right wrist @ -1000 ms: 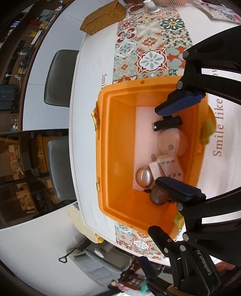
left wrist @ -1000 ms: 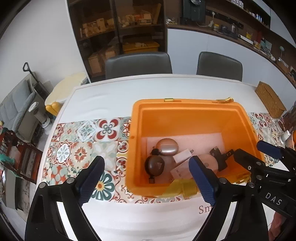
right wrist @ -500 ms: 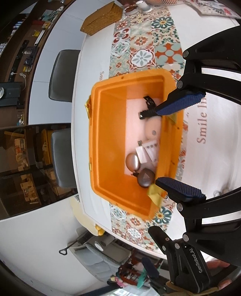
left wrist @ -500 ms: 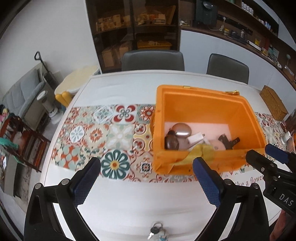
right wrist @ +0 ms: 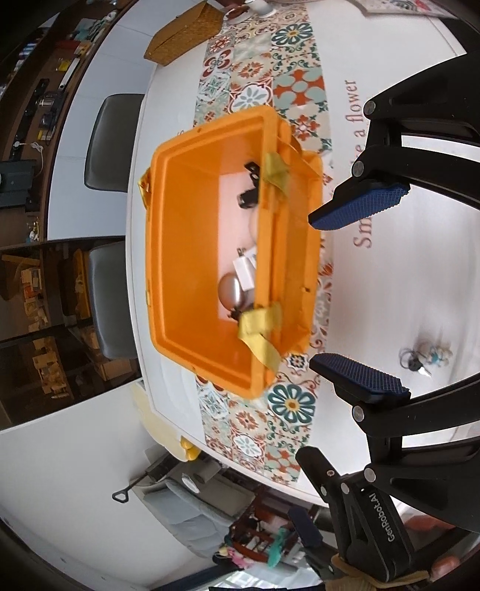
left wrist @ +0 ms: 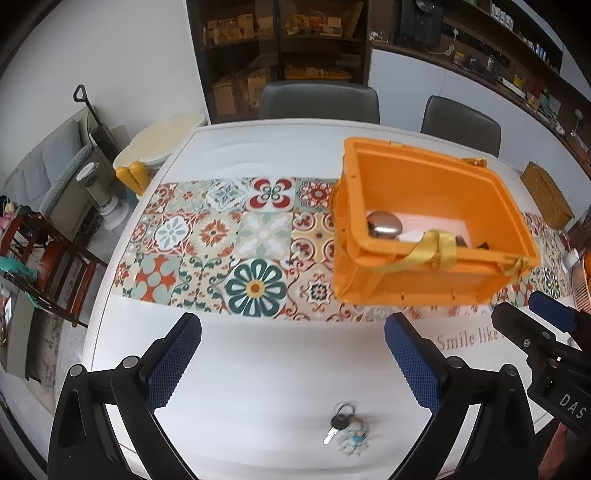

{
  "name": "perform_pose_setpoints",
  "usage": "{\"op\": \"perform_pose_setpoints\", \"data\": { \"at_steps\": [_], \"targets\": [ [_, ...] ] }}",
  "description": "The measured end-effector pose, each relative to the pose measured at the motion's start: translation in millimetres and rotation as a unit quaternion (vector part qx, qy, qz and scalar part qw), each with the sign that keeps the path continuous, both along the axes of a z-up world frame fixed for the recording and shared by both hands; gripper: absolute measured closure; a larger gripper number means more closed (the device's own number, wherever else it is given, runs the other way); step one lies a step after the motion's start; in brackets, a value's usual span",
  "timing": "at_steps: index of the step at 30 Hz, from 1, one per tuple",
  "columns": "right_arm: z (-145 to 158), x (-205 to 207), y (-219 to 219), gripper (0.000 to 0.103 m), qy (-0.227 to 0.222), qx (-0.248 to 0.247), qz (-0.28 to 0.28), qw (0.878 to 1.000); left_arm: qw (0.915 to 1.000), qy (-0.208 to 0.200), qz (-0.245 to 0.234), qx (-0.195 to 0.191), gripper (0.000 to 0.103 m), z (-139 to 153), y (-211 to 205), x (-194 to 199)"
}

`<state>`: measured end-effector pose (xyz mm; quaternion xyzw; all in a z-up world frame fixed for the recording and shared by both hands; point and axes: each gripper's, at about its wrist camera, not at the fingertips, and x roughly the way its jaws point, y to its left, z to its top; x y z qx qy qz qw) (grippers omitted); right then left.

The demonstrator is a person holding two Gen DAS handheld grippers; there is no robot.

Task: Organize rigid objects
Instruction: 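Raise both open tools out of the crate toward the keys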

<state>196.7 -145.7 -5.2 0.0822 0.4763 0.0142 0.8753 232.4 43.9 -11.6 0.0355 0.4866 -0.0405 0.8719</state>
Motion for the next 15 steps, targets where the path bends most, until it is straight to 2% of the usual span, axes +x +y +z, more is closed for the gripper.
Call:
{"op": "perform_pose_setpoints", "data": {
  "at_steps": [15],
  "targets": [
    [-30, -30, 39, 0.034, 0.043, 0.014, -0.012, 0.999, 0.9987, 0.044, -0.024, 0.007, 0.002, -32, 34, -20]
  ]
}}
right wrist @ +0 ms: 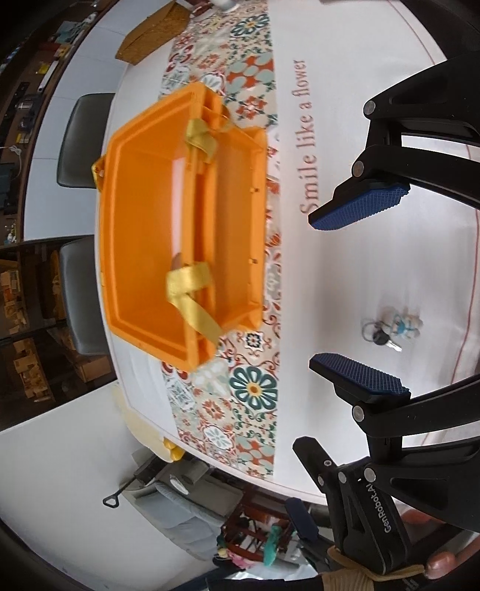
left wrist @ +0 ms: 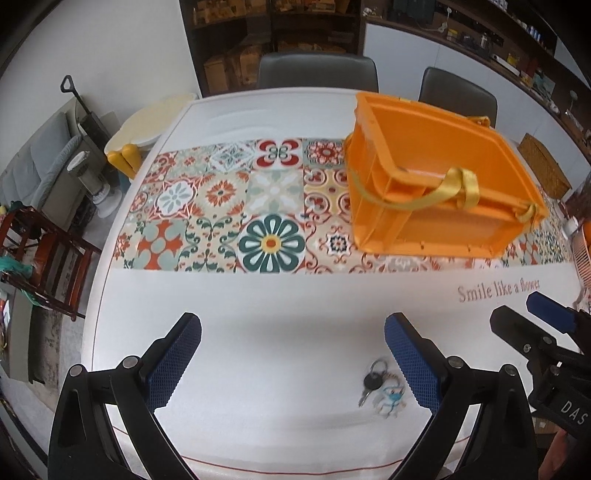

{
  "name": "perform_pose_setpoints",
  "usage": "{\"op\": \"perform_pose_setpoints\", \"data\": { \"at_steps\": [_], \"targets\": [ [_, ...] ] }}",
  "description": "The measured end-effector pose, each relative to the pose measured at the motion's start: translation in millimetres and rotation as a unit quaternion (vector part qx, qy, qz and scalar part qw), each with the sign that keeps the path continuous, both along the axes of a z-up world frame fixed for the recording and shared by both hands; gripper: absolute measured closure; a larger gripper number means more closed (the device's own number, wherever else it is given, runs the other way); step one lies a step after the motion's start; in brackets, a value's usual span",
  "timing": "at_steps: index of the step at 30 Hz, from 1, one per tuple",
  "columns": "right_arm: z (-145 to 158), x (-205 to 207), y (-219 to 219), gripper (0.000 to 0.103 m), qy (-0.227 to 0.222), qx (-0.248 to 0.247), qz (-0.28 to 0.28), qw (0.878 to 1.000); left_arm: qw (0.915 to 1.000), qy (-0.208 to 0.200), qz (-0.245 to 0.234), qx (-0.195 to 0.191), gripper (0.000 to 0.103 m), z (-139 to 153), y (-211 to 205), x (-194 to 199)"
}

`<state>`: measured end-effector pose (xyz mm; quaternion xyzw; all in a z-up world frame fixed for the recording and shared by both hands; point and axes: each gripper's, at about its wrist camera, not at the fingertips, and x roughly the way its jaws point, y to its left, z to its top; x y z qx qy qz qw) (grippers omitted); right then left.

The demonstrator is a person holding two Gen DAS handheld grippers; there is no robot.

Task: Organize rigid objects
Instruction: 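Raise both open tools out of the crate toward the keys, then lower the right tool over the astronaut keychain and close on it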

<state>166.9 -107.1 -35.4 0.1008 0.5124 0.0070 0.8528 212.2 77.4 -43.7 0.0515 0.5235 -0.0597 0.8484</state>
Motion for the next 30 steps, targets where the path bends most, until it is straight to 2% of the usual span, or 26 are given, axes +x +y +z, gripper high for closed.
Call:
{"op": "perform_pose_setpoints", "data": {
  "at_steps": [30],
  "targets": [
    [-79, -14, 52, 0.034, 0.106, 0.022, 0.02, 0.994, 0.997, 0.074, -0.007, 0.019, 0.002, -65, 34, -17]
  ]
}}
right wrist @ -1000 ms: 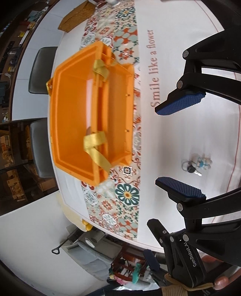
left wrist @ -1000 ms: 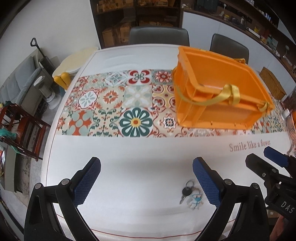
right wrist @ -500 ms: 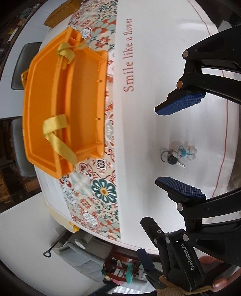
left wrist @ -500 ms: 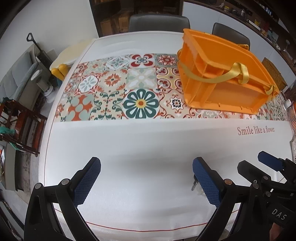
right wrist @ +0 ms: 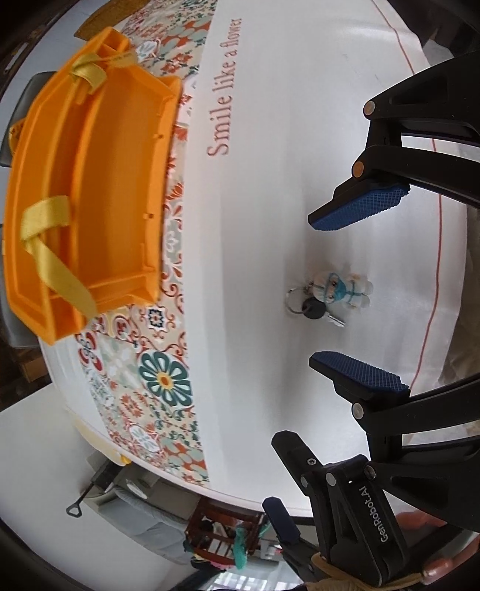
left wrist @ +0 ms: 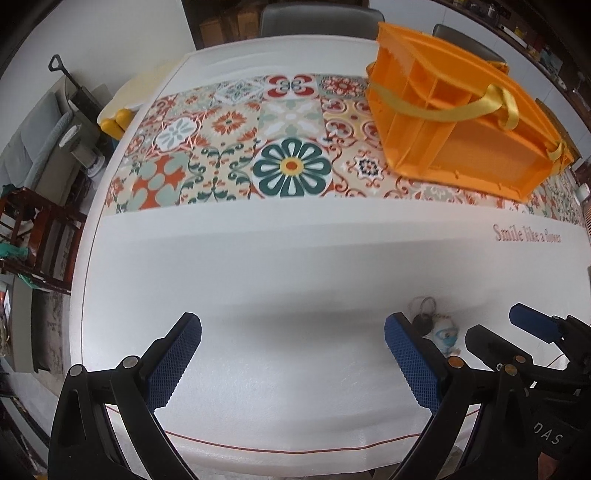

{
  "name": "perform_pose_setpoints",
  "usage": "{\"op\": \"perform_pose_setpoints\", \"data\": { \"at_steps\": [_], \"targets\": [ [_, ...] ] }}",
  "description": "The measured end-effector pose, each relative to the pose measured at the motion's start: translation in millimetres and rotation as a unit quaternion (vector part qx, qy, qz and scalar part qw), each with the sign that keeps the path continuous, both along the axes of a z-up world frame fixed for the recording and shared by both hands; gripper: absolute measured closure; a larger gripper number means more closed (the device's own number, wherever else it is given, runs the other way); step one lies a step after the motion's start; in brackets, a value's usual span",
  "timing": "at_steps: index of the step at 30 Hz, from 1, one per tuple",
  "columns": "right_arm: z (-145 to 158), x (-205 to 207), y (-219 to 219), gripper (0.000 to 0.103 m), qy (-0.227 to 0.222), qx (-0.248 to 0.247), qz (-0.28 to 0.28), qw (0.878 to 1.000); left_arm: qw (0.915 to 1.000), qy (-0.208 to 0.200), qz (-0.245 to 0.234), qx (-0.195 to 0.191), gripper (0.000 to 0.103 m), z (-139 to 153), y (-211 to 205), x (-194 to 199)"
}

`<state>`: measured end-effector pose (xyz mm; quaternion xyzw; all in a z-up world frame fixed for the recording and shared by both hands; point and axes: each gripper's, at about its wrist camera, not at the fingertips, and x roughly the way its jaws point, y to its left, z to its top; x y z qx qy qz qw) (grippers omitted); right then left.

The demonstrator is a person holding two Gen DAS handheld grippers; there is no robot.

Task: Organize rigid objects
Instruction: 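Lower the right tool over the astronaut keychain and close on it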

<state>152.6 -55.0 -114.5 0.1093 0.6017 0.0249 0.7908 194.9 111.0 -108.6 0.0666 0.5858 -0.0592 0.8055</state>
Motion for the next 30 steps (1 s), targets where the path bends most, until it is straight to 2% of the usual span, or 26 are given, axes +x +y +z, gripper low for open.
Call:
{"op": "perform_pose_setpoints", "data": {
  "at_steps": [13, 21, 30],
  "targets": [
    [-37, 3, 10, 0.043, 0.042, 0.009, 0.007, 0.999, 0.9993, 0.035, -0.004, 0.008, 0.002, -31, 4, -2],
    [-51, 6, 11, 0.051, 0.048, 0.017, 0.008, 0.999, 0.9984, 0.055, -0.007, 0.012, 0.002, -48, 2, 0],
    [-64, 11, 9, 0.058, 0.059, 0.012, 0.003, 0.998, 0.9979, 0.063, -0.01, 0.012, 0.002, -54, 0, 0]
  ]
}}
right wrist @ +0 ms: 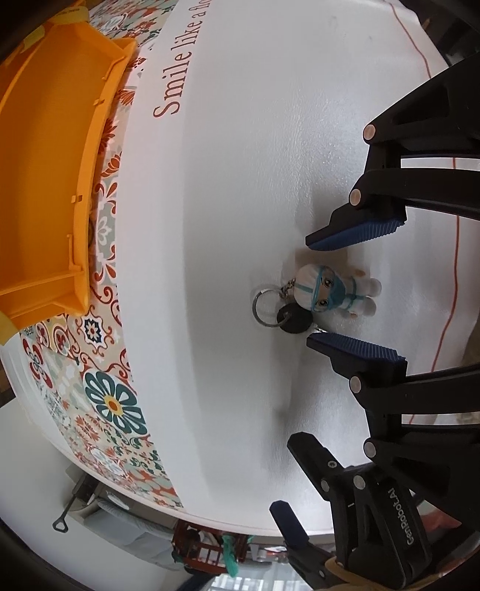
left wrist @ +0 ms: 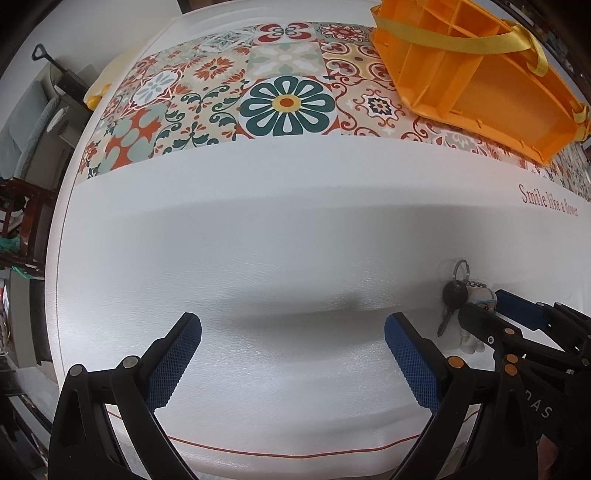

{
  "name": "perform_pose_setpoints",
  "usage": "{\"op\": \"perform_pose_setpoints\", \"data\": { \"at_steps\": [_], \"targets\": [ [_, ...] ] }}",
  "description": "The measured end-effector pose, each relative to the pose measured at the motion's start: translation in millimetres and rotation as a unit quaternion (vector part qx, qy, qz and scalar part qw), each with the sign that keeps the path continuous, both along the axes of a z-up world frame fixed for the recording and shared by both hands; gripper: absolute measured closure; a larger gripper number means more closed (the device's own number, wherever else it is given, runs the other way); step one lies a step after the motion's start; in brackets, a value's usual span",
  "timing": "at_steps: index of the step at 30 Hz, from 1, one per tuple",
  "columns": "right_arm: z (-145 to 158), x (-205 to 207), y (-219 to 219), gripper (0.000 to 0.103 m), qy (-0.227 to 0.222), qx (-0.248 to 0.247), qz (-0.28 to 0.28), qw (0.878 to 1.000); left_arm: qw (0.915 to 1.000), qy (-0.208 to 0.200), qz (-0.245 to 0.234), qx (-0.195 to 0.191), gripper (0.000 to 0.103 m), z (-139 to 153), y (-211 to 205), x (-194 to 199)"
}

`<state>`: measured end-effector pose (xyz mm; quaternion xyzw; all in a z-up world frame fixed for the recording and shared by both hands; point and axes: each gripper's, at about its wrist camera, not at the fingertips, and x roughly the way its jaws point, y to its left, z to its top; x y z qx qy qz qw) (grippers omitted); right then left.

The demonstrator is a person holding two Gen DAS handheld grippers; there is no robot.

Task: Organize rigid objects
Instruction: 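Lower the right tool over the astronaut keychain and close on it, then carry the keychain with the right tool over the orange crate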

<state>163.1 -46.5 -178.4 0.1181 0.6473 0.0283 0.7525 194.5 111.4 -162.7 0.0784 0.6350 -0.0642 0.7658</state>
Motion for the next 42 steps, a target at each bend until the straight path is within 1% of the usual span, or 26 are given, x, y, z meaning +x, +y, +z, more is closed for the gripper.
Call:
{"op": "perform_pose_setpoints", "data": {
  "at_steps": [8, 9, 10, 11, 12, 13, 18, 28, 35, 42],
  "targets": [
    [-5, 3, 1, 0.06, -0.003, -0.002, 0.005, 1.0, 1.0, 0.005, 0.0, 0.002, 0.002, -5, -1, 2],
    [-5, 3, 1, 0.062, -0.005, -0.003, 0.006, 1.0, 1.0, 0.005, 0.0, 0.002, 0.002, -5, -1, 2],
    [-5, 3, 2, 0.066, -0.006, -0.006, 0.008, 1.0, 1.0, 0.005, 0.0, 0.003, 0.002, -5, -1, 2],
    [-5, 3, 3, 0.068, -0.006, -0.009, 0.011, 1.0, 1.0, 0.006, 0.0, 0.003, 0.002, -6, -2, 2],
    [-5, 3, 3, 0.073, -0.007, -0.009, 0.013, 1.0, 1.0, 0.006, -0.001, 0.003, 0.002, -6, -2, 2],
    [-5, 3, 2, 0.075, -0.008, -0.009, 0.014, 1.0, 1.0, 0.006, -0.002, 0.003, 0.002, -6, -3, 2],
    [-2, 1, 0, 0.075, -0.009, -0.007, 0.015, 1.0, 1.0, 0.002, -0.006, 0.007, 0.002, -4, -6, 2],
    [32, -6, -5, 0.075, -0.049, -0.016, 0.019, 0.998, 0.9999, -0.011, -0.011, 0.005, 0.002, 9, -10, 1],
    [55, -7, -9, 0.075, -0.075, -0.017, 0.017, 0.997, 0.9993, -0.035, -0.015, -0.004, 0.002, 31, -16, 1],
    [78, -7, -19, 0.075, -0.1, -0.025, 0.008, 0.995, 0.998, -0.056, -0.018, -0.024, 0.002, 54, -23, 3]
  ]
}}
